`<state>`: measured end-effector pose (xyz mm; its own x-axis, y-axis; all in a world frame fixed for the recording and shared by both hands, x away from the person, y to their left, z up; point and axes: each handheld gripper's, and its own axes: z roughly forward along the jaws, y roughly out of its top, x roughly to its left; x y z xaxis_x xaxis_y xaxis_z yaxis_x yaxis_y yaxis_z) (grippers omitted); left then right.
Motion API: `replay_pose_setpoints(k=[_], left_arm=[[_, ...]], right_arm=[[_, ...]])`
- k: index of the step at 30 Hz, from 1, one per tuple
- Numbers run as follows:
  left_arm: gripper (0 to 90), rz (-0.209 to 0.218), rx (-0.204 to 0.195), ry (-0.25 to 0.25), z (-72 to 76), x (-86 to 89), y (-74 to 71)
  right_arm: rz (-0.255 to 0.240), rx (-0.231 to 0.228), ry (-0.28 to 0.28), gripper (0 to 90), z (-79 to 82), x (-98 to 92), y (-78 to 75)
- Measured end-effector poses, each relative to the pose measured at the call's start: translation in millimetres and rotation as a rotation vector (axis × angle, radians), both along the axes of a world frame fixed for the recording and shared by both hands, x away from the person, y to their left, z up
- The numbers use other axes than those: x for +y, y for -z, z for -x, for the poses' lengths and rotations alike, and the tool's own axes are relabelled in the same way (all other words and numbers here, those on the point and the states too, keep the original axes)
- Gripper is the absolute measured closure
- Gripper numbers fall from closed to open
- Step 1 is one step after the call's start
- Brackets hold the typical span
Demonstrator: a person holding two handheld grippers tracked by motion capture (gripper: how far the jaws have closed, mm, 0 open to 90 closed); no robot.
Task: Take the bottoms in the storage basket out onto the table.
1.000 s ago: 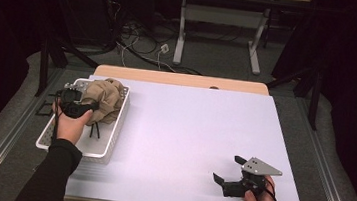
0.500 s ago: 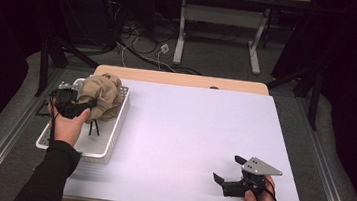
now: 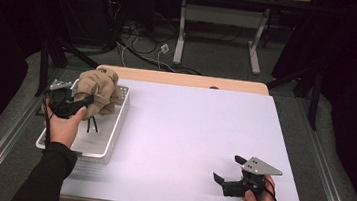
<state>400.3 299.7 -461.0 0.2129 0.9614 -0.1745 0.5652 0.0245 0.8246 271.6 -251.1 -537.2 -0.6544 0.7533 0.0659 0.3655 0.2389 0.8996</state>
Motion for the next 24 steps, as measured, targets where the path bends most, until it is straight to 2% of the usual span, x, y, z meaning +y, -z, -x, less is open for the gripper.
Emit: replay_pose_setpoints(k=[14,24], left_arm=[[63.1,0.022,-0.076,0.000,9.6,0.4,-11.7],[63.0,0.036,-0.140,0.023,17.7,-2.8,-25.1]], right_arm=[[0.000,0.000,0.002,0.6,0.1,-0.1,0.0],[0.001,0.001,0.001,0.6,0.2,0.3,0.0]])
